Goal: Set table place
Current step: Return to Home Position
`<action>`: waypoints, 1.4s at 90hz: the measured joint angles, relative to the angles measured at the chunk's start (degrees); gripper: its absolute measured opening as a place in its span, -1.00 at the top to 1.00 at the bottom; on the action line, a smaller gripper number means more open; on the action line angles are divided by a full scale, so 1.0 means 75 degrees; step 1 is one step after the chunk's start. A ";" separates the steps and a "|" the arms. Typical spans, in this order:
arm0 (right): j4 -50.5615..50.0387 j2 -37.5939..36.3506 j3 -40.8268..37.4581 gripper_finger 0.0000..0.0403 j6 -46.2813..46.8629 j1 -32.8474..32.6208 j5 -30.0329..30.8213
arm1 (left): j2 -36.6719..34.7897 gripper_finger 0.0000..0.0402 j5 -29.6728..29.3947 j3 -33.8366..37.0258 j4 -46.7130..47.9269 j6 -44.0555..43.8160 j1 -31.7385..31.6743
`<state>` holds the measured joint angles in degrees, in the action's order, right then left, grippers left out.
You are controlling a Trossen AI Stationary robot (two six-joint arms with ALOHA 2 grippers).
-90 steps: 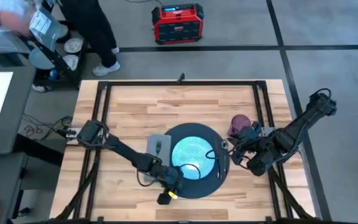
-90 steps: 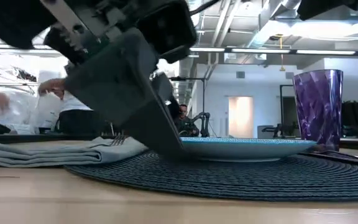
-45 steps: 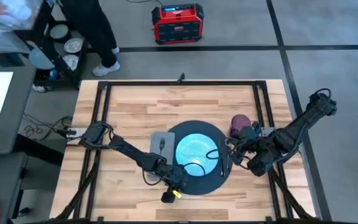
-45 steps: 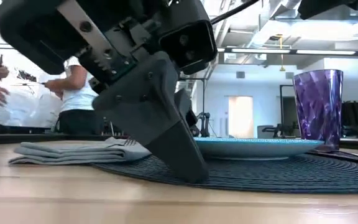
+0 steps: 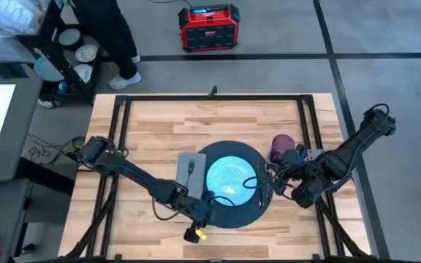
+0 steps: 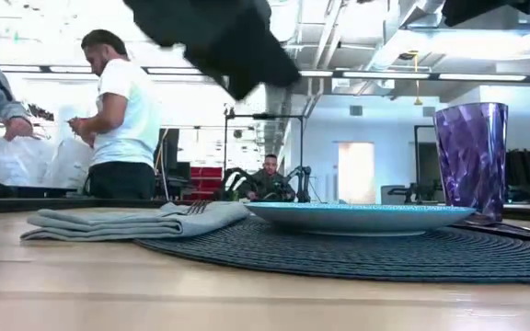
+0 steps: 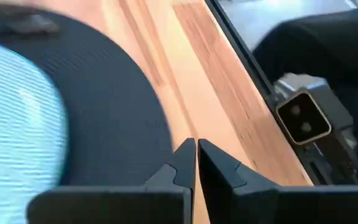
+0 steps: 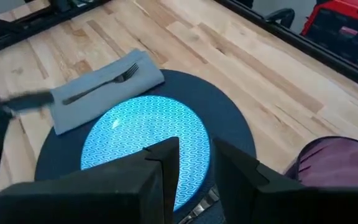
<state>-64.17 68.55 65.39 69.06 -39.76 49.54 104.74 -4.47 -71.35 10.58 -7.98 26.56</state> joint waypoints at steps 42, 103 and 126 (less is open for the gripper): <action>0.0353 0.0000 0.0000 0.59 -0.0049 -0.0391 -0.0521 | -0.1423 1.00 -0.3049 0.0000 0.4734 -0.2180 0.0149; 0.0664 -0.0444 -0.0012 0.60 -0.1409 -0.3120 0.3460 | -0.3827 1.00 -0.3247 0.1148 0.0999 0.0690 0.1260; -0.2010 -0.0787 -0.0028 0.60 0.1388 -0.4396 0.4400 | -0.6145 1.00 -0.2759 0.4528 -0.3190 0.1177 0.1192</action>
<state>-79.25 62.65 65.17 79.47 -72.72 82.54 58.65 -25.16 -37.39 -13.34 0.85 35.50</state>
